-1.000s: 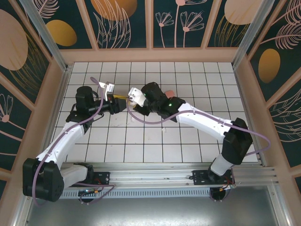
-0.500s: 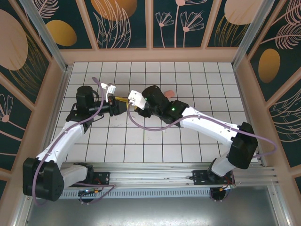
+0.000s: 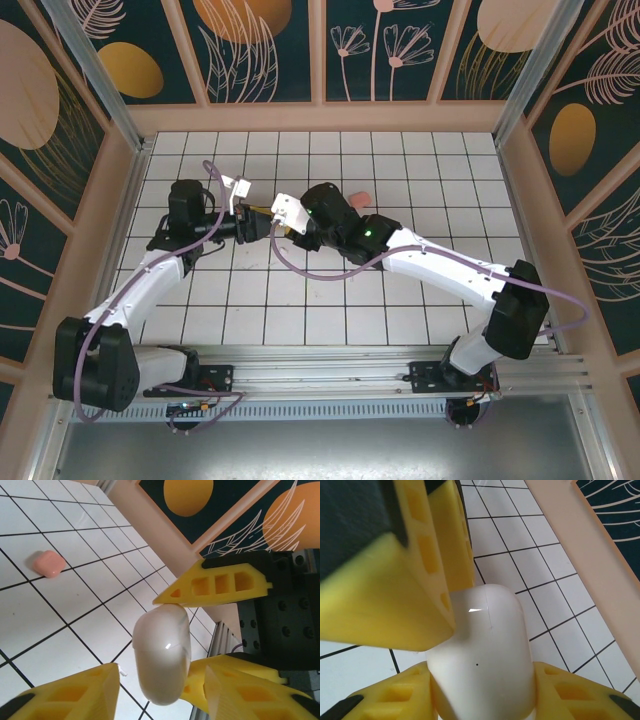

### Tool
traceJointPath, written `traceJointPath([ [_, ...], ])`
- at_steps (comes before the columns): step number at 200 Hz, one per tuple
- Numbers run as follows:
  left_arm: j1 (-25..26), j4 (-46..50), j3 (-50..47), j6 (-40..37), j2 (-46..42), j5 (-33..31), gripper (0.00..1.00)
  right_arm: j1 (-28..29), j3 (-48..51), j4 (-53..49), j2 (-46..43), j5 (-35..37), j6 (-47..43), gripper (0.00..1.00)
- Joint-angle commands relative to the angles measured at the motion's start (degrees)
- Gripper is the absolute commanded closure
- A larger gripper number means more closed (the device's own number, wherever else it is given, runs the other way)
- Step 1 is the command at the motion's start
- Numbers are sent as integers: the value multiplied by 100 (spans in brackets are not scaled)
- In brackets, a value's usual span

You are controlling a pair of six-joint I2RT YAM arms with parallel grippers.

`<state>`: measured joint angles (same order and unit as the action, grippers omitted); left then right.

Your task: Insert the wireless bluetooth earbuds into the charging case

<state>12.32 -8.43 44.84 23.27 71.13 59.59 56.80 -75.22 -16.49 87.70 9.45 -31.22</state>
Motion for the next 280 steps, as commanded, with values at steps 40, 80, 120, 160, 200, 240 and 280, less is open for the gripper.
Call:
traceJointPath([
  [40, 174, -441, 288, 164, 215, 158, 57, 87, -102, -5, -216, -12, -59, 72],
  [80, 210, -399, 336, 166, 260, 210, 78, 92, -46, 30, -254, 8, -46, 73],
  [120, 219, -300, 341, 152, 256, 208, 76, 80, 82, 164, -375, 56, -99, 73],
  [160, 223, -168, 360, 112, 257, 210, 67, 69, 130, 175, -408, 149, -182, 73],
  [200, 234, -89, 408, 90, 331, 252, 71, 68, 129, 172, -401, 163, -191, 74],
  [240, 250, -28, 433, 34, 373, 336, 84, 69, 131, 168, -403, 162, -191, 74],
  [280, 245, -10, 420, -65, 391, 264, 96, -29, 100, 202, -492, 53, 176, 50],
])
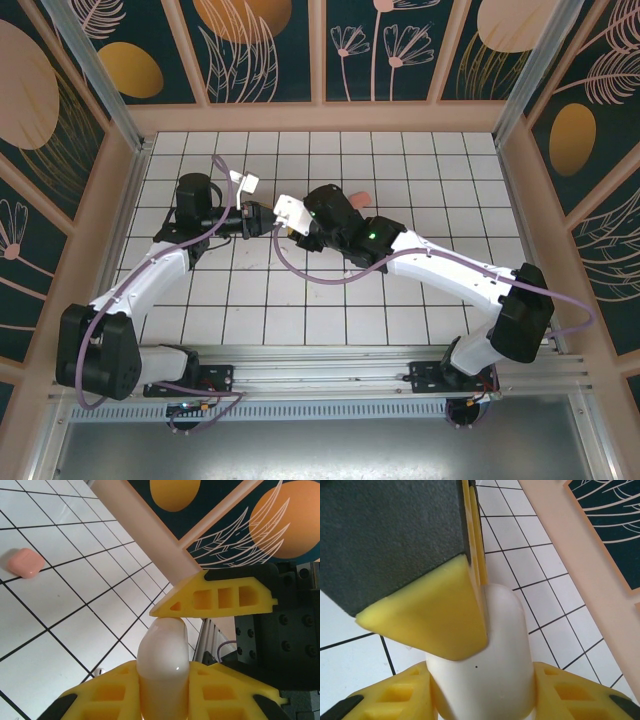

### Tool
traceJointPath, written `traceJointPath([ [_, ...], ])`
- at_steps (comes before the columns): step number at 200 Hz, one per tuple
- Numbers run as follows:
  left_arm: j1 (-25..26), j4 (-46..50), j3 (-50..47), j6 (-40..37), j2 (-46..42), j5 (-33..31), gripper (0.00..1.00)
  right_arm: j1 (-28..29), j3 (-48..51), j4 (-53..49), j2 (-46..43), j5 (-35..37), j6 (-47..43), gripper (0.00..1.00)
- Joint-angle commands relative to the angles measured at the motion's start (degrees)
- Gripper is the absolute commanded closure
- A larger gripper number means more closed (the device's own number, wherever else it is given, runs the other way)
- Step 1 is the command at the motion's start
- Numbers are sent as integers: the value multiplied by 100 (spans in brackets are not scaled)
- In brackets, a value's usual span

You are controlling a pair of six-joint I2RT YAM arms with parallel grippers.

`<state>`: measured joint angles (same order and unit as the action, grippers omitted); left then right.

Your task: Insert the wireless bluetooth earbuds into the charging case

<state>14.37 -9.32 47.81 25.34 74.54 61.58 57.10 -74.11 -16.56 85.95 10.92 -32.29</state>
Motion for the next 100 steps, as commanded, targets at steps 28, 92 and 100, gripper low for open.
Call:
traceJointPath([
  [28, 44, -379, -94, -468, -104, -180, 100, -491, -139, -24, -616, -973, 1075, 39],
  [92, 48, -2715, -1039, -987, -822, -356, 100, -1377, 621, 552, -1812, -2689, 2632, 28],
  [100, 65, -3005, -1150, -1044, -913, -386, 100, -1377, 687, 588, -1858, -2757, 2681, 28],
])
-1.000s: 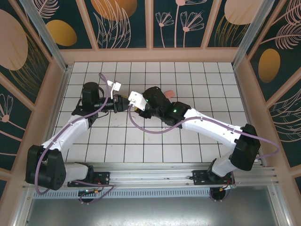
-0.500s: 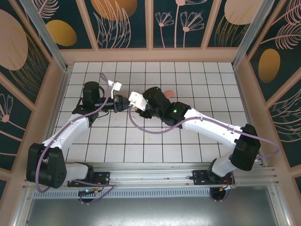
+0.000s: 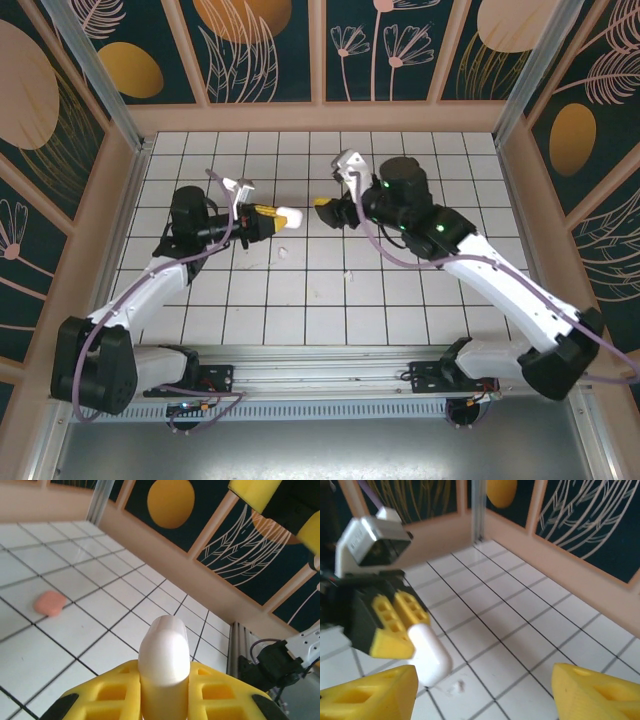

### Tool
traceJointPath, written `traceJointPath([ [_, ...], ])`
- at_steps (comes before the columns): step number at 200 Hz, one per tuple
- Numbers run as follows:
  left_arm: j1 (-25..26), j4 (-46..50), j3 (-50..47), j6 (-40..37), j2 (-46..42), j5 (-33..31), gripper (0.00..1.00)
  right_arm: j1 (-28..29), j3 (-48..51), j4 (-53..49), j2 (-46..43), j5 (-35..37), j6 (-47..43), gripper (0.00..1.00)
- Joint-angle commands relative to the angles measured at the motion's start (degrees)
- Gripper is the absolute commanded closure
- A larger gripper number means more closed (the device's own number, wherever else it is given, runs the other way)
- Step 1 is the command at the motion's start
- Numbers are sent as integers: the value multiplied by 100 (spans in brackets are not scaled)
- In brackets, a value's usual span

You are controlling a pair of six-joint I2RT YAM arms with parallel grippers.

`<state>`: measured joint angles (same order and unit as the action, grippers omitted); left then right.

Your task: Insert the wireless bluetooth earbuds into the charging case

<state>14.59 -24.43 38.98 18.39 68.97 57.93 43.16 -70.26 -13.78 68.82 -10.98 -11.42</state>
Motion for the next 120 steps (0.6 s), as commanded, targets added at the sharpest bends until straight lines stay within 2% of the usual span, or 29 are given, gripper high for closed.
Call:
traceJointPath([
  [1, 44, -1512, -276, -360, -370, -29, 100, 17, 311, 308, -147, -574, 604, 28],
  [50, 246, -1596, -367, -1038, -712, -283, 100, 26, 346, 444, 76, -1061, 834, 27],
  [120, 382, -1557, -514, -1154, -929, -357, 100, 26, 95, 523, 603, -1380, 755, 27],
])
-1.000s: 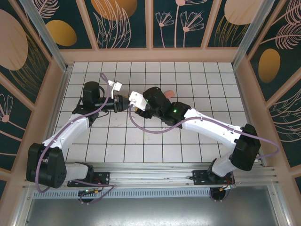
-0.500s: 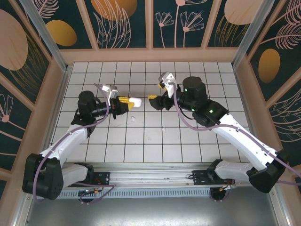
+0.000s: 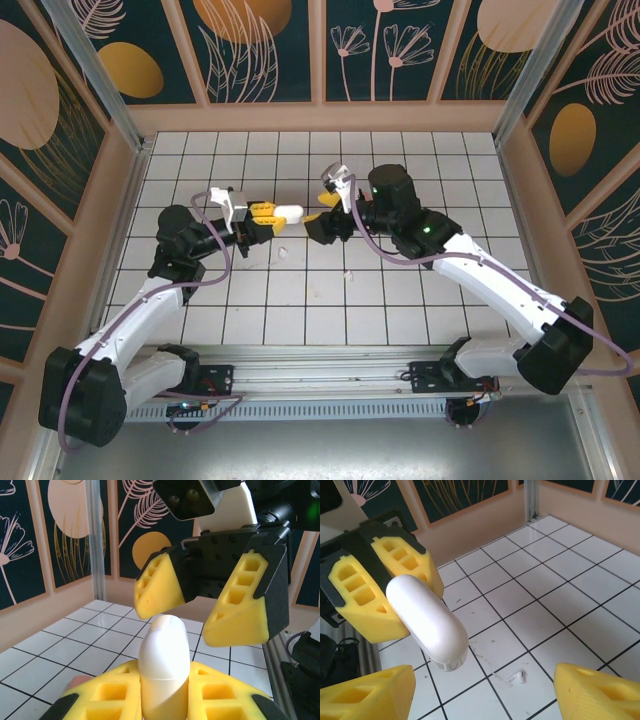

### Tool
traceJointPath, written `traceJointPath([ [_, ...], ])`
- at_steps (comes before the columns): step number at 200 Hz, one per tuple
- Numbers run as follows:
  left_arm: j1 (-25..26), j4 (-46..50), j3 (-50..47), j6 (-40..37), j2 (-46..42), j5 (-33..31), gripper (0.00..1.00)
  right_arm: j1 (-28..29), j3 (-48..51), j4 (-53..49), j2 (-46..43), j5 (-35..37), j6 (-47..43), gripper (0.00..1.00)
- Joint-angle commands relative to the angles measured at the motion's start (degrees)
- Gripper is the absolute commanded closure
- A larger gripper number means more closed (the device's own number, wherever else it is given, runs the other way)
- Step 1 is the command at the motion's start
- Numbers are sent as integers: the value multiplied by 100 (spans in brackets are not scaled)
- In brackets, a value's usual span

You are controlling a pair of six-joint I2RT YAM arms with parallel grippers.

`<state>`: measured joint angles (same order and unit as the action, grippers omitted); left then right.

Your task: Insert the wireless bluetooth earbuds into the charging case

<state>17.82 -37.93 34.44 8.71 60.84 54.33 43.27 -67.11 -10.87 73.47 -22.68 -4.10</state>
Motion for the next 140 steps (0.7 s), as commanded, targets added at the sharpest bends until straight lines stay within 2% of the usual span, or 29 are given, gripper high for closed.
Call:
traceJointPath([
  [1, 61, -206, -64, -185, -116, 6, 100, 15, -226, 234, 143, -193, 27, 27],
  [80, 116, -80, -161, -401, -99, 63, 100, -158, -908, -119, 638, -82, 58, 27],
  [140, 117, -175, -206, -435, -70, 69, 100, -492, -926, -184, 704, -132, 310, 27],
])
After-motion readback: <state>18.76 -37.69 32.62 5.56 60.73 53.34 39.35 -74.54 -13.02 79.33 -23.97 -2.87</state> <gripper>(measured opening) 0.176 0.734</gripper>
